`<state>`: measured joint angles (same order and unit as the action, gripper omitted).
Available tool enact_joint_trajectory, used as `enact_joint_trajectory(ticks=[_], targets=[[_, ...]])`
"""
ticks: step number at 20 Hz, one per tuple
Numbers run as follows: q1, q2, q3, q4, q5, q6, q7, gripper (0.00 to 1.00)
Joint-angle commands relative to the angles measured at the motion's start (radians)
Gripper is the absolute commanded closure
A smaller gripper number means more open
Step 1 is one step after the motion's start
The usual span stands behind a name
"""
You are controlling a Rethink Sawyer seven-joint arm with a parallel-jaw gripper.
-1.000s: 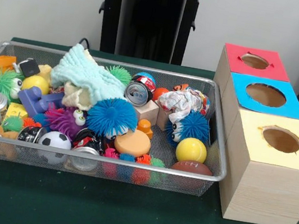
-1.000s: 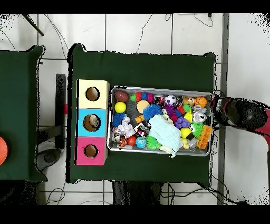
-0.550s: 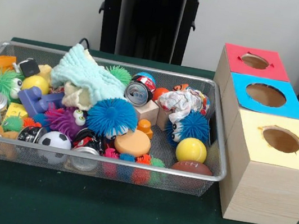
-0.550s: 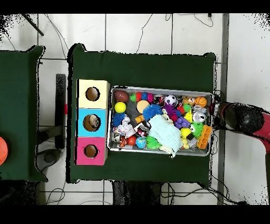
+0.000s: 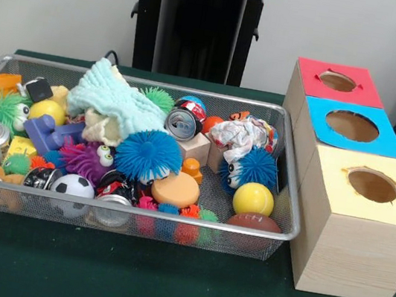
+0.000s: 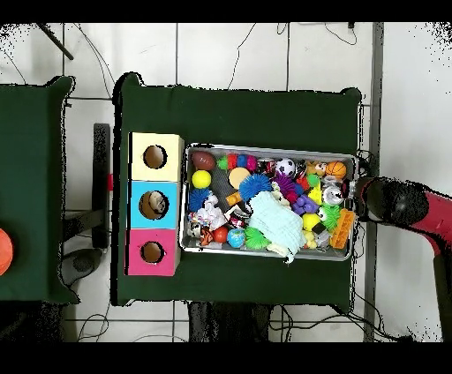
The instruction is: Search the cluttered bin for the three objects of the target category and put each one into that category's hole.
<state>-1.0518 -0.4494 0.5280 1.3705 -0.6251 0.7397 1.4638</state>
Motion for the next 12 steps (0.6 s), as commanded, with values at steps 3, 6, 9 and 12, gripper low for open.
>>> enact_joint_trajectory(ticks=[3, 6, 9, 12], targets=[[-0.022, 0.06, 0.009, 0.069, -0.065, 0.0, -0.209, 0.0], [-0.021, 0.072, 0.006, 0.062, -0.071, 0.005, -0.213, 0.0], [-0.03, 0.088, 0.001, 0.071, -0.077, -0.012, -0.209, 0.0], [-0.036, 0.091, 0.001, 0.077, -0.08, -0.015, -0.211, 0.0]])
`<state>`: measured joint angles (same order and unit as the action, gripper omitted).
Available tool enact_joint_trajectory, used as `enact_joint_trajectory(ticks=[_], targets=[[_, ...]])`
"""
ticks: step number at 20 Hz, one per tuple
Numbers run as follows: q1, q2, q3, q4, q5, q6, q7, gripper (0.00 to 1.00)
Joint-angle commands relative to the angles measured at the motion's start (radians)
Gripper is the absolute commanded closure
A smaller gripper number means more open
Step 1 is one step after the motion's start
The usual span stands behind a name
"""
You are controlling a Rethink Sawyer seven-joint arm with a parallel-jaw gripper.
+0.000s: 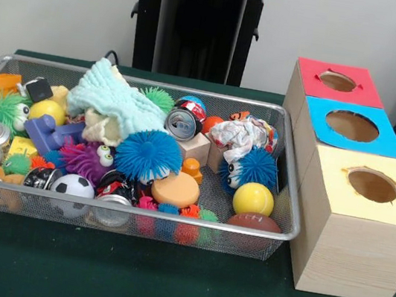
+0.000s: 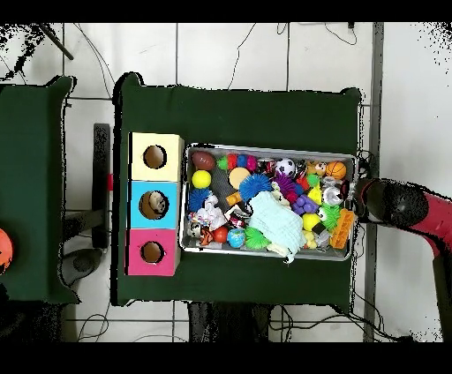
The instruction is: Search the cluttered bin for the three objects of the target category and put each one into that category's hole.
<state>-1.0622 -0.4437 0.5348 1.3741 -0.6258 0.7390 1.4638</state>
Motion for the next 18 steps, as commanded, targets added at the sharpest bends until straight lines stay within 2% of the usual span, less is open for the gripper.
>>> enact_joint_trajectory(ticks=[1, 7, 18], targets=[[-0.025, 0.085, -0.005, 0.074, -0.08, -0.014, -0.211, 0.0], [-0.01, 0.083, -0.009, 0.098, -0.083, -0.048, -0.166, 0.0], [0.009, 0.123, -0.012, 0.099, -0.09, -0.1, -0.123, 0.0]])
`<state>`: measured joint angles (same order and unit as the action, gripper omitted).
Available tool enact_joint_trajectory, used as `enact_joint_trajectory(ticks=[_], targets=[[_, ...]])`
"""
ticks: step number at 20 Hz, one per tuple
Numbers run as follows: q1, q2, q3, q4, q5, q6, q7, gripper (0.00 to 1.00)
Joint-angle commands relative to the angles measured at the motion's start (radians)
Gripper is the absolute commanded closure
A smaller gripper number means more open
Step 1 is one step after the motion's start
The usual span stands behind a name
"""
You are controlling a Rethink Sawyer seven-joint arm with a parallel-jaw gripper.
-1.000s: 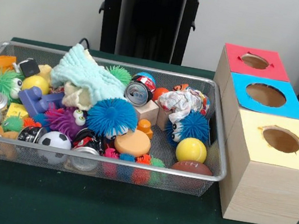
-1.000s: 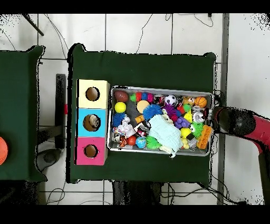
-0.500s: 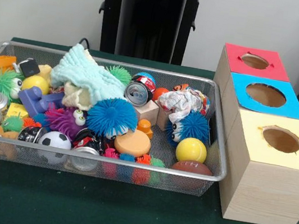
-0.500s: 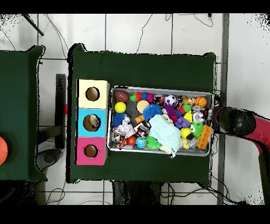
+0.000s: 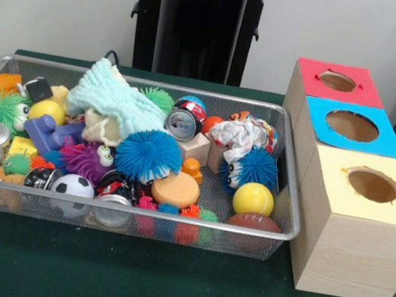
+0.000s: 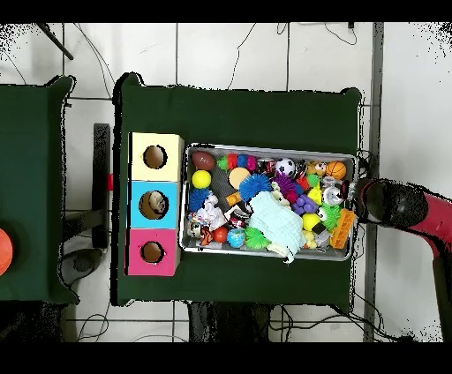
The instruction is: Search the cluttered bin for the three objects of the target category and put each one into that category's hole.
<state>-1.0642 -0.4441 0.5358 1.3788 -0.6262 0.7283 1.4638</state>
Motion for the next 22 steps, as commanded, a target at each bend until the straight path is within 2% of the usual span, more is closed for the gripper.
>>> enact_joint_trajectory(ticks=[1, 22], targets=[[0.013, 0.12, -0.014, 0.095, -0.09, -0.09, -0.118, 0.0], [0.055, 0.114, -0.024, 0.127, -0.092, -0.15, -0.051, 0.0]])
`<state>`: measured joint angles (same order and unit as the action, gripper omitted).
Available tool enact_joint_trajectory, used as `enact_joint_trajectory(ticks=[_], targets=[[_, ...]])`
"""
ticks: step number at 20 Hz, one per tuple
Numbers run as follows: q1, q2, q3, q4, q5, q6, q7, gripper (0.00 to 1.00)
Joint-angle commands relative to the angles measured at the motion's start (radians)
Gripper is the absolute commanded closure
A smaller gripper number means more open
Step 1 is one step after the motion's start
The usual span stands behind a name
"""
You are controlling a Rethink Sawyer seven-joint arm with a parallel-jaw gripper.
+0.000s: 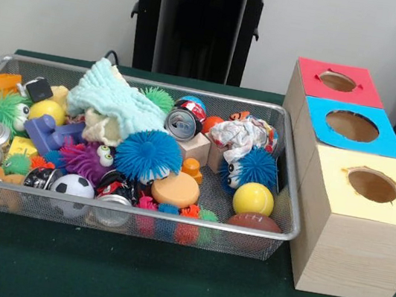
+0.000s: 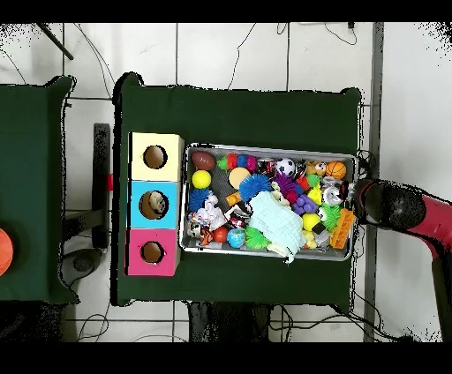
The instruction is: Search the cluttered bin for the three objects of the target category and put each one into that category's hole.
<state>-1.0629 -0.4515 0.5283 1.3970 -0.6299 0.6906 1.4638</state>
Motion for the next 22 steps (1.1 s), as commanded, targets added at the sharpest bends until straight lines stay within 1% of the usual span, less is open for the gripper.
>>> enact_joint_trajectory(ticks=[1, 8, 22], targets=[[0.055, 0.12, -0.018, 0.109, -0.087, -0.109, -0.05, 0.0], [0.051, 0.13, -0.014, 0.101, -0.077, -0.091, -0.071, 0.0], [0.053, 0.133, -0.014, 0.097, -0.076, -0.093, -0.075, 0.0]])
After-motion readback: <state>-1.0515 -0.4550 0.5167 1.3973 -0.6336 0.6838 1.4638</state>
